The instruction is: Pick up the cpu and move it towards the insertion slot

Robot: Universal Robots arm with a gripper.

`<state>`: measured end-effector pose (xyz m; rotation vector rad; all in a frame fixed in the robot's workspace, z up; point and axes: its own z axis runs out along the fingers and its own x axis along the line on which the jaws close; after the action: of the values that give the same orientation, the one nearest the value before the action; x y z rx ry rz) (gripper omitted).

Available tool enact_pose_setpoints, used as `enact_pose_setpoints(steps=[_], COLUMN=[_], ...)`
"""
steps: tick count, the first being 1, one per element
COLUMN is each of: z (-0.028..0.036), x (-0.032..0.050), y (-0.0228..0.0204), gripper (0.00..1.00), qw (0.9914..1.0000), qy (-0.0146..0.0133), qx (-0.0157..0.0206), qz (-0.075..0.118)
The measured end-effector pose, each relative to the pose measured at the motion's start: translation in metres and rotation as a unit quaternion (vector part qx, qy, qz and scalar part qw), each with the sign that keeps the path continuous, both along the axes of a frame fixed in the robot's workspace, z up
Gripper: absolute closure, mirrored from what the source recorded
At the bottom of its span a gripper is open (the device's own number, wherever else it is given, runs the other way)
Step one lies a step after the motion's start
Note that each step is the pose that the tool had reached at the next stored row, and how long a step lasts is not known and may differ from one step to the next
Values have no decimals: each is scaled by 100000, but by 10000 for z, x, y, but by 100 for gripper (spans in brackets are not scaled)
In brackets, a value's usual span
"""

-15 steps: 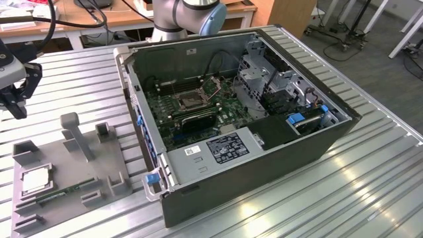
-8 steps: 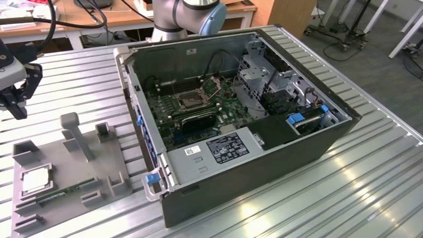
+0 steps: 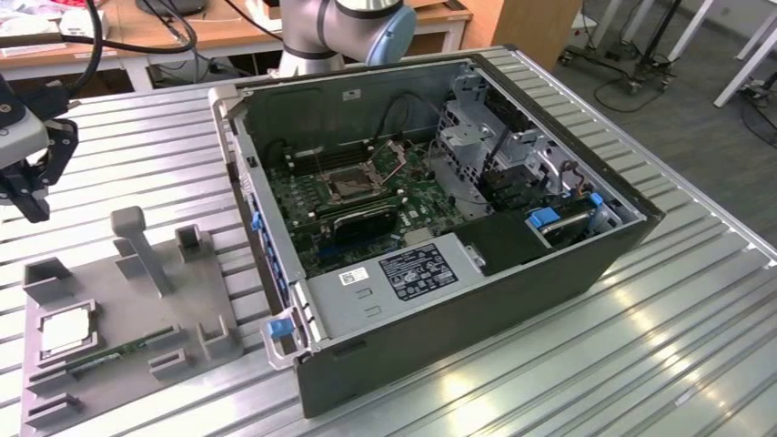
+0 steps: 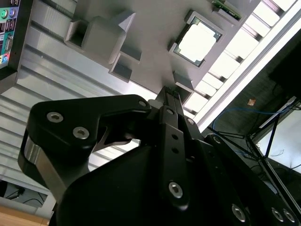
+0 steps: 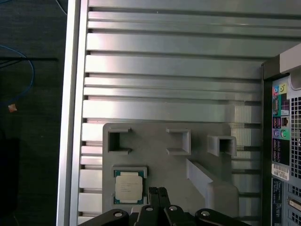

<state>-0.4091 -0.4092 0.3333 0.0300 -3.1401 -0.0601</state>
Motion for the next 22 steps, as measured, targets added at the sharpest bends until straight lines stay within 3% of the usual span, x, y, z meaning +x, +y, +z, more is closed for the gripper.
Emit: enact_pose_setpoints(steps=[11,22], z=[-15,-129], x=[0,0], y=[-61,-76], gripper=[89,89], qw=[100000,100000], qy=[-6,3], qx=[2,0], qz=[-3,1])
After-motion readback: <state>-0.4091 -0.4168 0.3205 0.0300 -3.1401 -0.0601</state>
